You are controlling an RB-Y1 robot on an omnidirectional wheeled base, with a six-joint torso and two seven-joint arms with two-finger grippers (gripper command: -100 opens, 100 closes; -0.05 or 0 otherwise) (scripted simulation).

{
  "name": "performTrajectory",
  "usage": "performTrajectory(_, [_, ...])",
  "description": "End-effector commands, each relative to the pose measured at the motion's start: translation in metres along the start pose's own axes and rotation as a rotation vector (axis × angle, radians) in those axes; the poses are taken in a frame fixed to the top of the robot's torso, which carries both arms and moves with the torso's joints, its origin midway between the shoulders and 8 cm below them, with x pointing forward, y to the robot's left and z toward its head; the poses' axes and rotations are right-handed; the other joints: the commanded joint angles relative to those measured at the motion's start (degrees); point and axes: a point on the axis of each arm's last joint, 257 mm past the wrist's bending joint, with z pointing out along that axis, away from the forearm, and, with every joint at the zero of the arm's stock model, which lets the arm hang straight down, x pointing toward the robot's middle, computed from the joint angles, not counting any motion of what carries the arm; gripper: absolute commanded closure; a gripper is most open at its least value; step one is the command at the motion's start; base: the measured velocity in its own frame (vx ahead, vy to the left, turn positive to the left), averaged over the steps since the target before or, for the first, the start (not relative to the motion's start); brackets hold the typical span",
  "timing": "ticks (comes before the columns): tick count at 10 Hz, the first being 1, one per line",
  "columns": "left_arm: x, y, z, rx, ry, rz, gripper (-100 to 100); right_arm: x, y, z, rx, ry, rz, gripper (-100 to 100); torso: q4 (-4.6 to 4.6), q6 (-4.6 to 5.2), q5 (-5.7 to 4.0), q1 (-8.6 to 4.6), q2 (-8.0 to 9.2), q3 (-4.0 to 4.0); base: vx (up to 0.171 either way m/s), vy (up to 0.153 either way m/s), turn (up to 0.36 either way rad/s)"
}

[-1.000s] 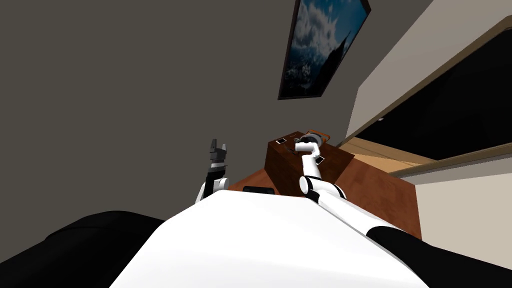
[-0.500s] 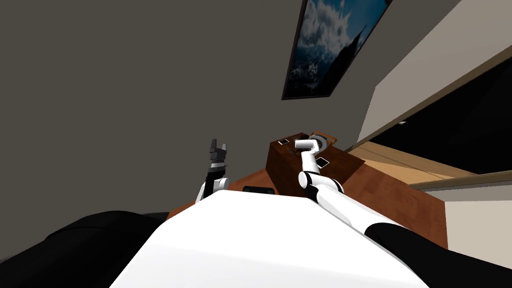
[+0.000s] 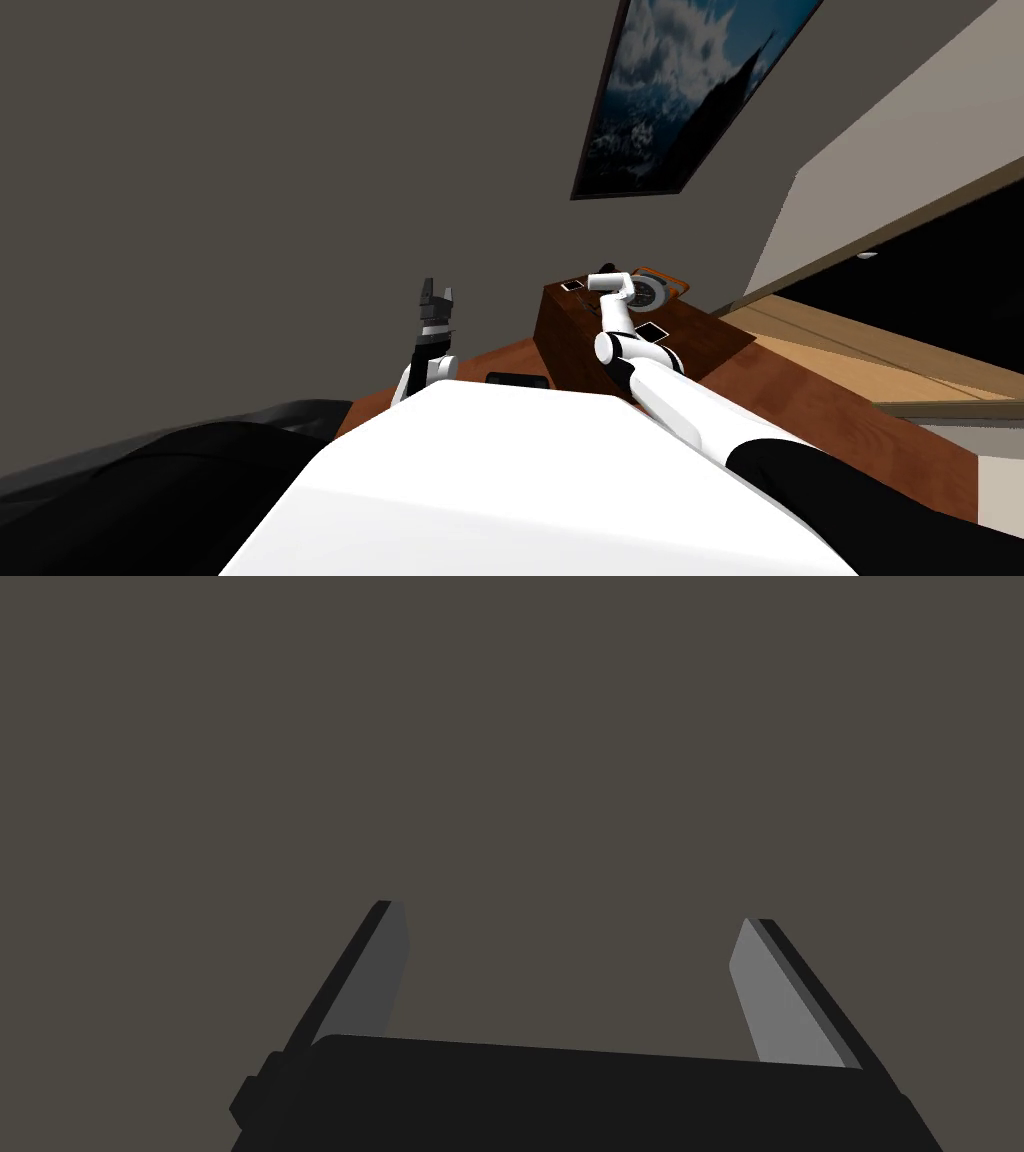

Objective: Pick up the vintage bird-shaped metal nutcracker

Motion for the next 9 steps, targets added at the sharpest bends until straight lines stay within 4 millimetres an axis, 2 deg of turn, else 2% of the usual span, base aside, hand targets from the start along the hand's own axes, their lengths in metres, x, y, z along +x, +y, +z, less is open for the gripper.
performTrajectory(1, [0.000,0.000,0.000,0.000,0.000,0.000,0,0.007,0.004,0.000,0.002,0.061,-0.046,-100,0.00,0.00,0.00,0.00,0.00,0.00,-0.034,-0.056,0.185])
performTrajectory(9, [0.000,0.000,0.000,0.000,0.000,0.000,0,0.052,0.019,-0.012,-0.011,0.322,-0.222,-100,0.00,0.03,0.00,0.02,-0.01,0.00,-0.019,-0.054,0.130])
